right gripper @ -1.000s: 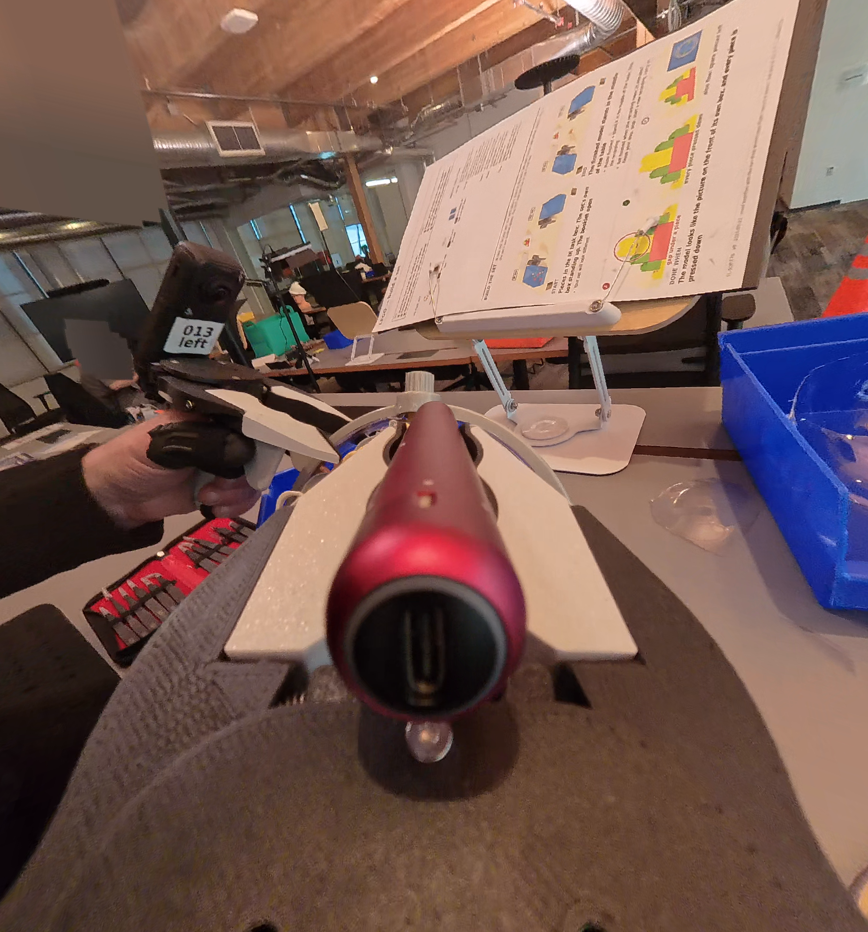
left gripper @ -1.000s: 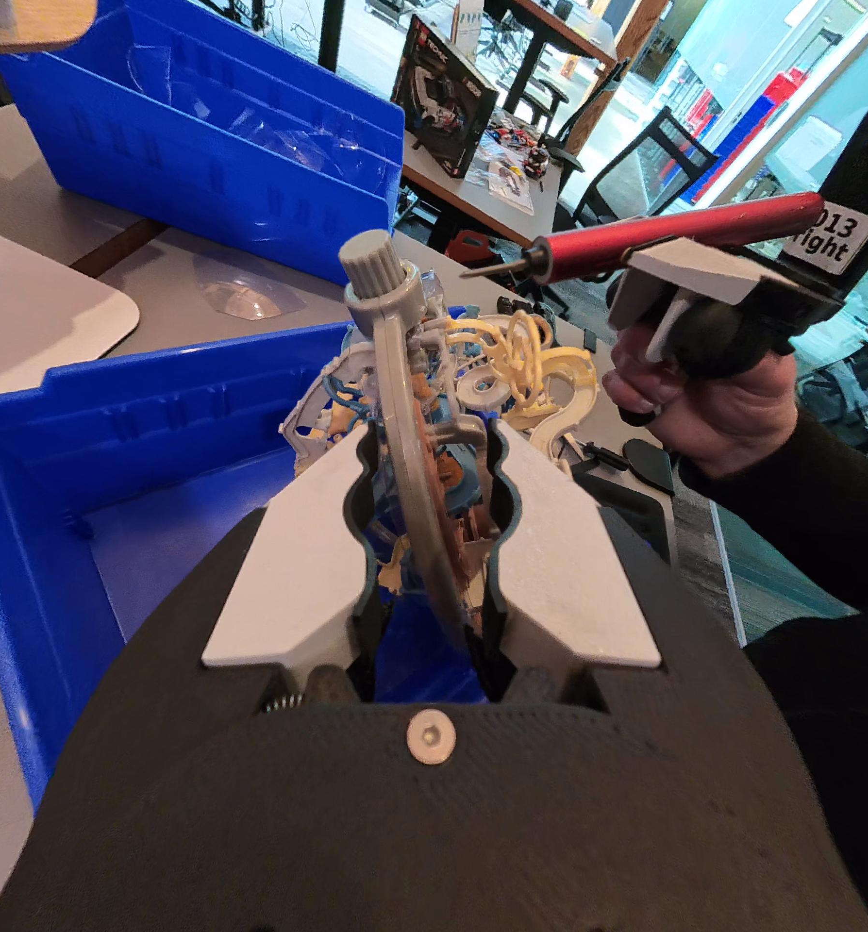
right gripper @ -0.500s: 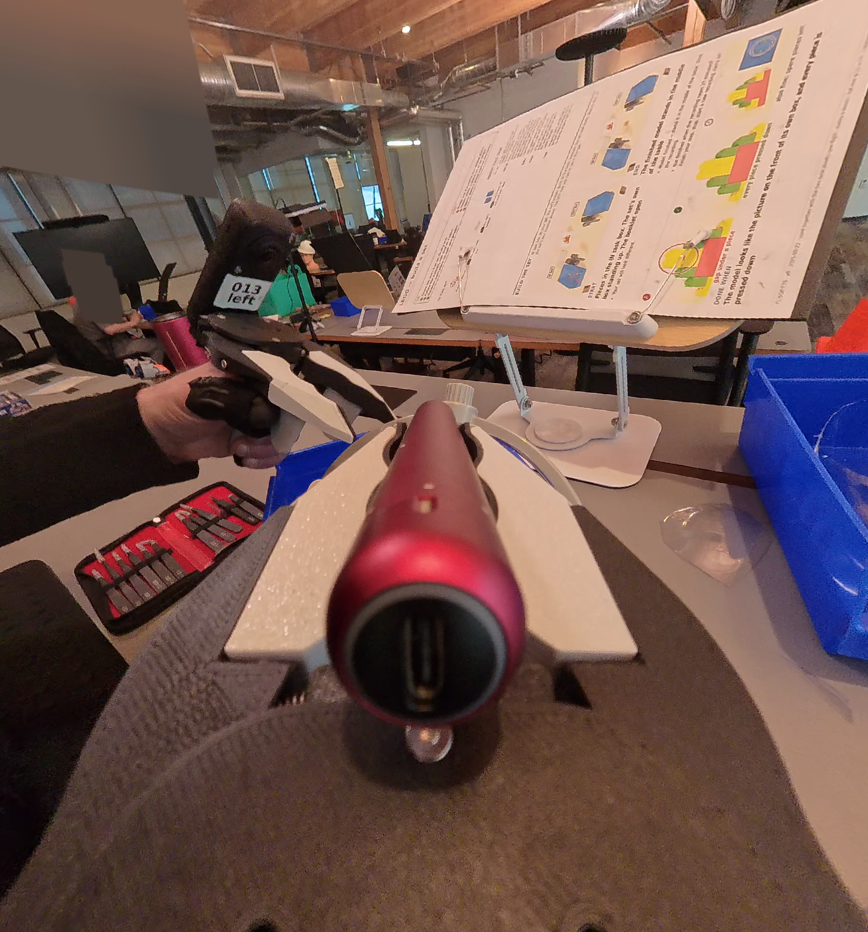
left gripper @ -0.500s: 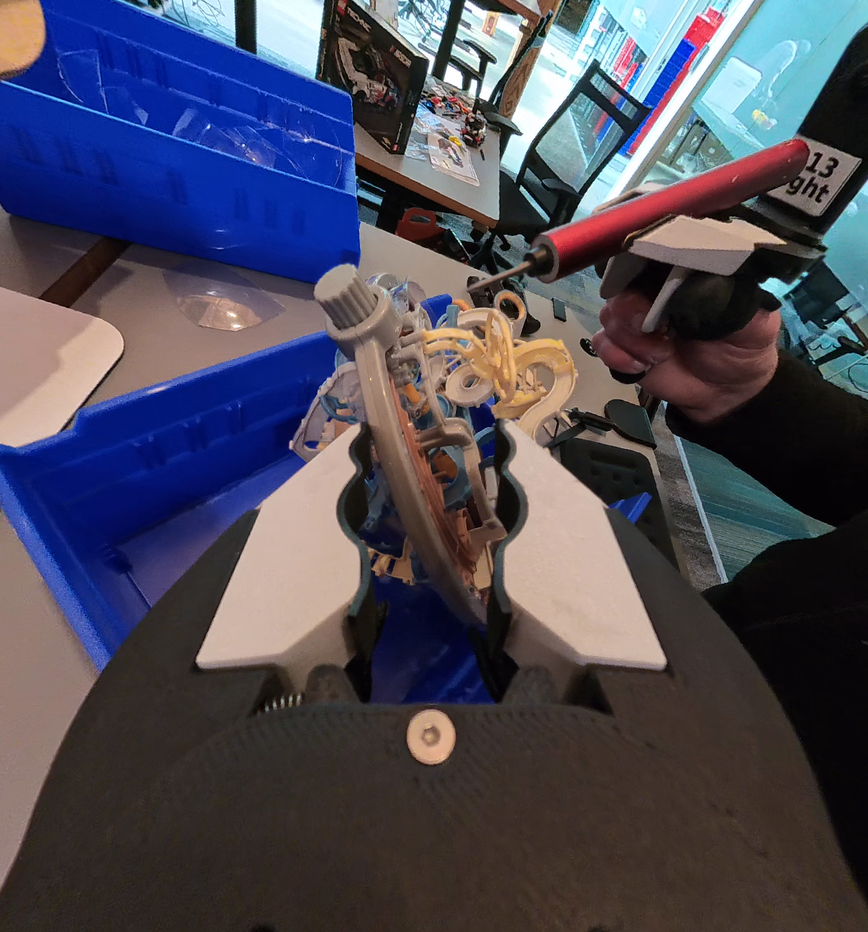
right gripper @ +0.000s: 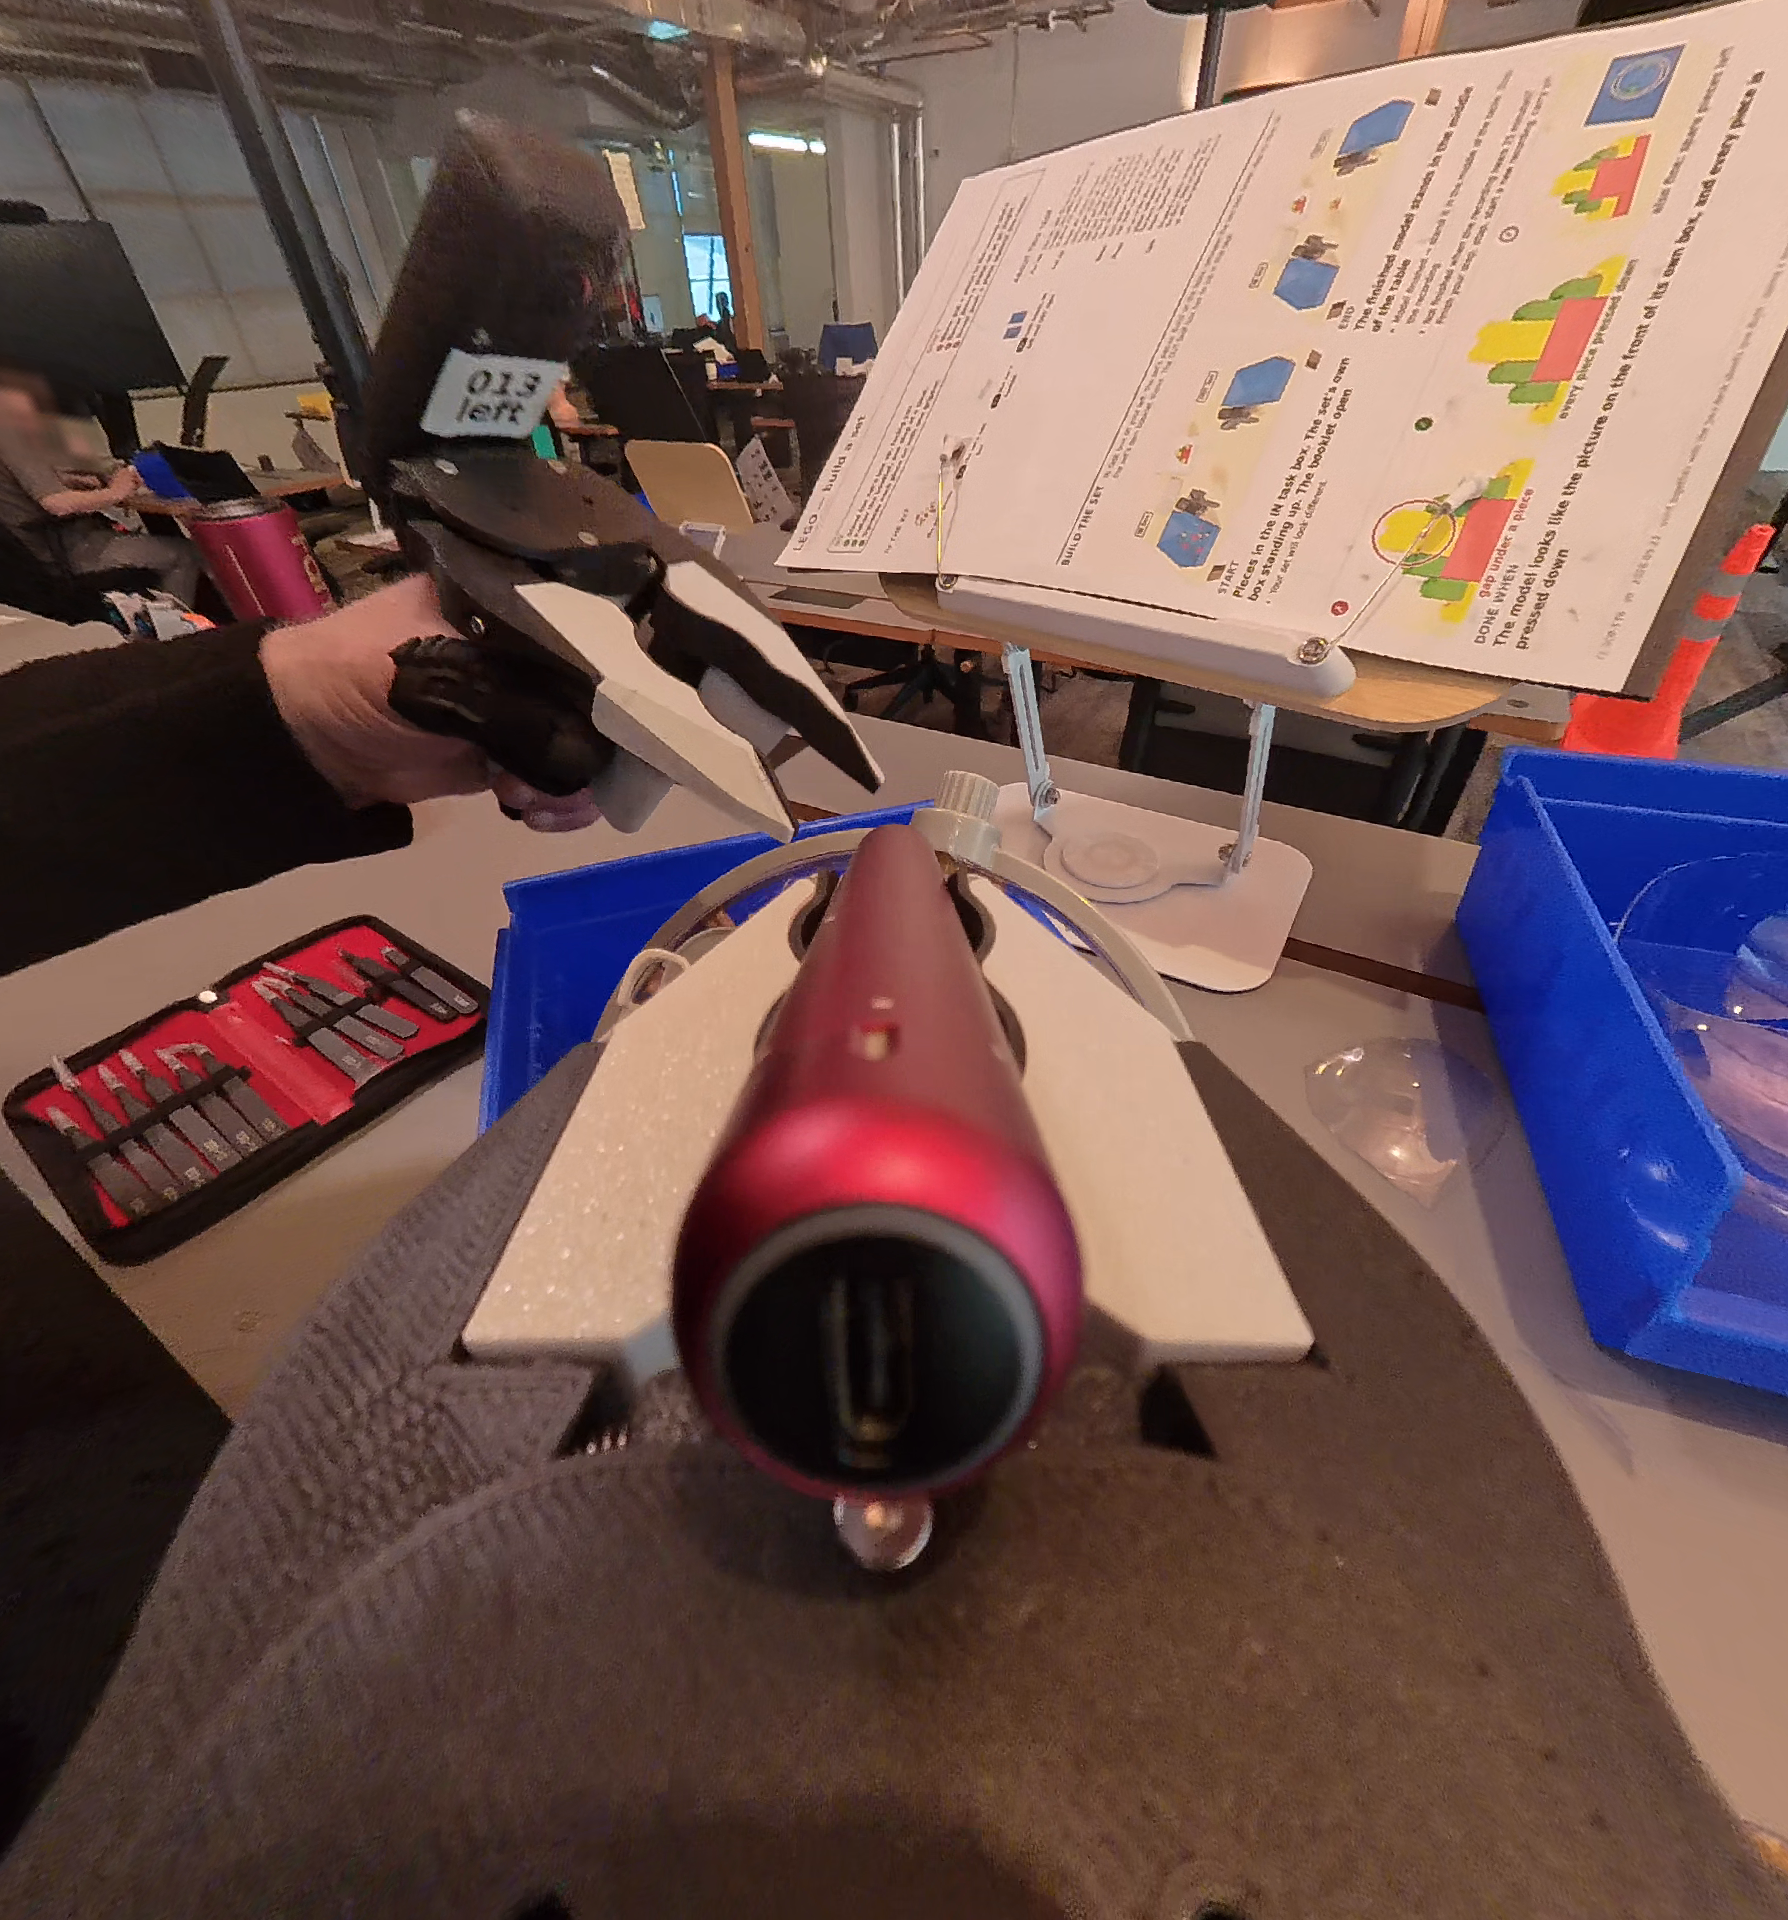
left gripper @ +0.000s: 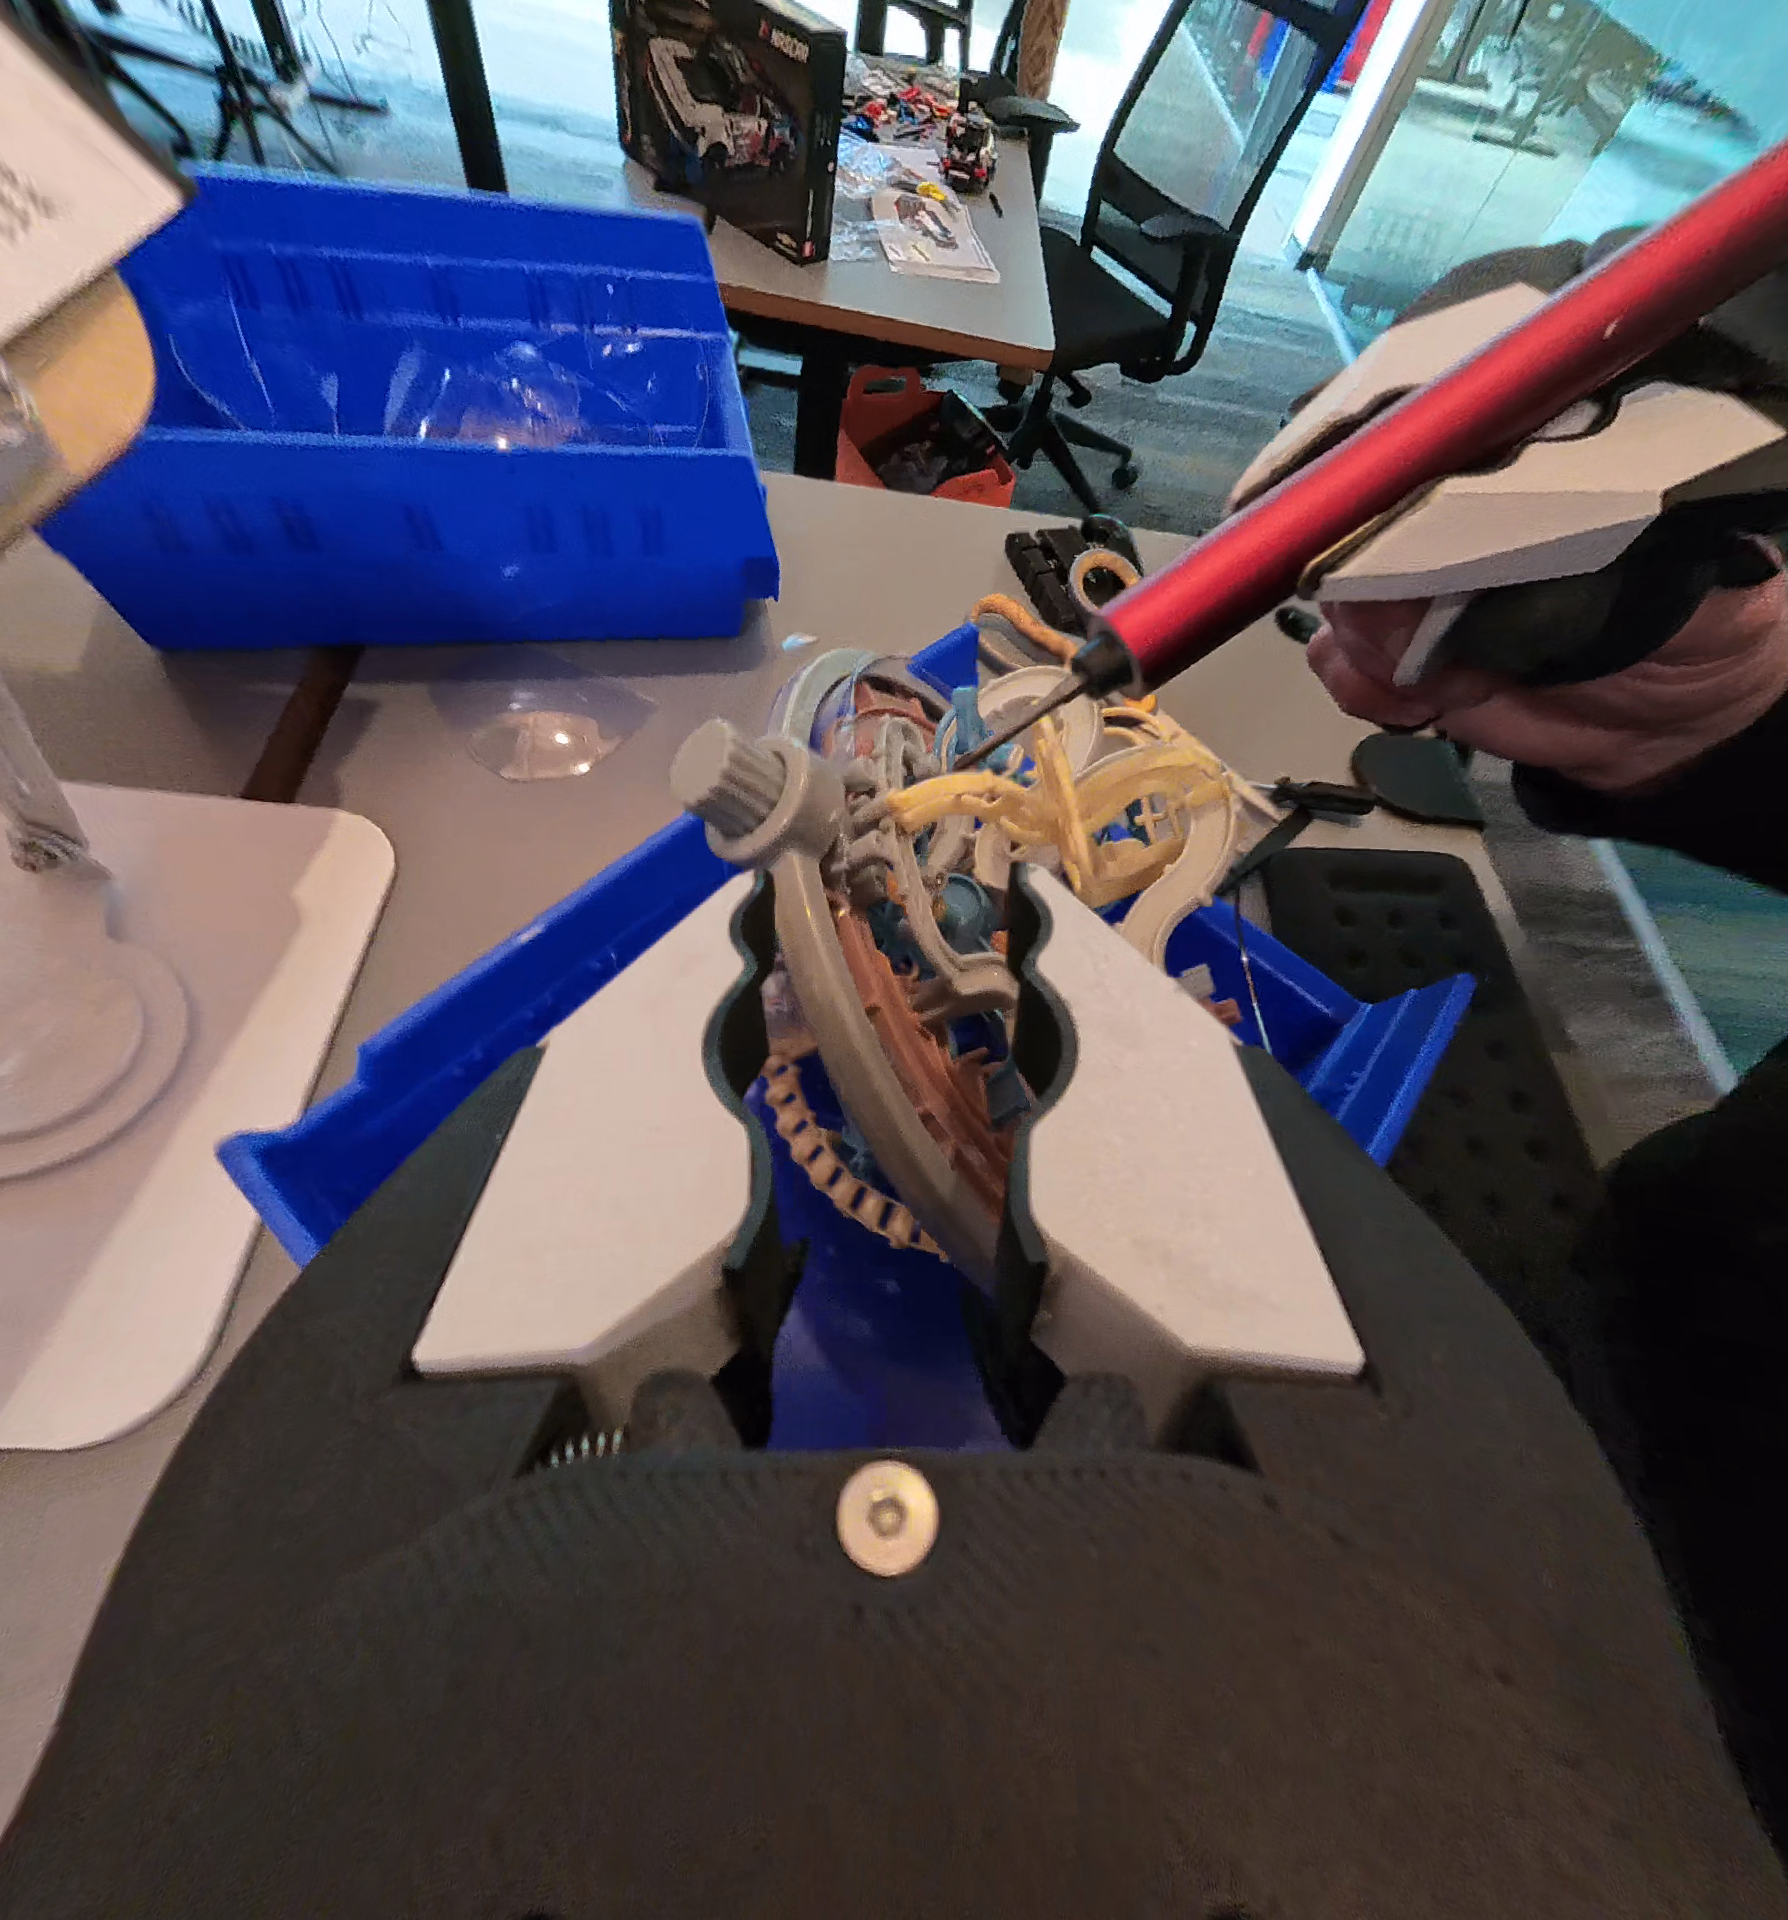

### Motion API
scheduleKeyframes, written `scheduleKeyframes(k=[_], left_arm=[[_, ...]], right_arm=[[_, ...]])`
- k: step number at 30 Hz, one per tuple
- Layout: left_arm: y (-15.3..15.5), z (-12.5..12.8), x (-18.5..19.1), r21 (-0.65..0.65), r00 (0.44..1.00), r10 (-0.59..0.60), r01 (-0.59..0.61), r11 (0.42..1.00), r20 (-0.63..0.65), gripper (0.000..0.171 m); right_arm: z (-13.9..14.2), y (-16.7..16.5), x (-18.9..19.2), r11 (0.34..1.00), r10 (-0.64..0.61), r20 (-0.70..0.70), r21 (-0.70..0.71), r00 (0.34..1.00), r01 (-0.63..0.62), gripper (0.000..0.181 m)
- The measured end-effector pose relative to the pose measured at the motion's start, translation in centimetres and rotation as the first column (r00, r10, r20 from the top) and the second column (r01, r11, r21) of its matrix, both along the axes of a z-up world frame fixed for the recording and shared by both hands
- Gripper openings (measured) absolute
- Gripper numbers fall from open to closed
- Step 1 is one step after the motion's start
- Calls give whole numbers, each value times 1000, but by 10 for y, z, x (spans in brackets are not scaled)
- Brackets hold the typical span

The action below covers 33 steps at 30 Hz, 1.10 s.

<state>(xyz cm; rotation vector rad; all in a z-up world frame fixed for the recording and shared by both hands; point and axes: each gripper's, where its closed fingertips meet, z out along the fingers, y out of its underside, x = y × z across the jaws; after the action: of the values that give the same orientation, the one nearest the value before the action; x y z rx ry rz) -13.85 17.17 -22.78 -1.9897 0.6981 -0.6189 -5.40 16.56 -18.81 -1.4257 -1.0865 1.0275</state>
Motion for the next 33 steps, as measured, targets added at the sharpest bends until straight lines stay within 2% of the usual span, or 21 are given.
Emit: scheduleKeyframes(k=[5, 9, 13, 18, 22, 25, 28, 33], left_arm=[[-9, 24, 32, 236, 969, -99, 152, 960, -224, 33], [-8, 20, 47, 363, 865, -51, 262, 894, -500, 32], [-3, 19, 51, 419, 805, 4, 305, 855, -594, 27], [-2, 23, 57, 469, 781, 47, 325, 821, -623, 20], [-3, 28, 58, 510, 783, 73, 328, 795, -618, 19], [-6, 30, 60, 511, 785, 63, 338, 790, -617, 19], [-10, 31, 65, 496, 794, 29, 351, 794, -608, 19], [-13, 32, 66, 481, 812, 7, 338, 809, -583, 20]], right_arm=[[0, -4, -7, 996, -36, 68, 86, 997, 30, 20], [3, -9, -12, 997, -26, 58, 69, 998, 22, 19], [6, -9, -12, 1000, -8, 11, -15, 1000, 9, 20], [10, -11, -11, 997, 20, -26, -80, 999, -22, 20], [14, -12, -10, 995, 27, -39, -91, 999, -31, 19], [17, -14, -10, 995, 39, -37, -88, 999, -42, 21], [17, -19, -13, 995, 60, -26, -79, 998, -61, 30], [18, -23, -14, 997, 73, -7, -33, 997, -73, 30]])
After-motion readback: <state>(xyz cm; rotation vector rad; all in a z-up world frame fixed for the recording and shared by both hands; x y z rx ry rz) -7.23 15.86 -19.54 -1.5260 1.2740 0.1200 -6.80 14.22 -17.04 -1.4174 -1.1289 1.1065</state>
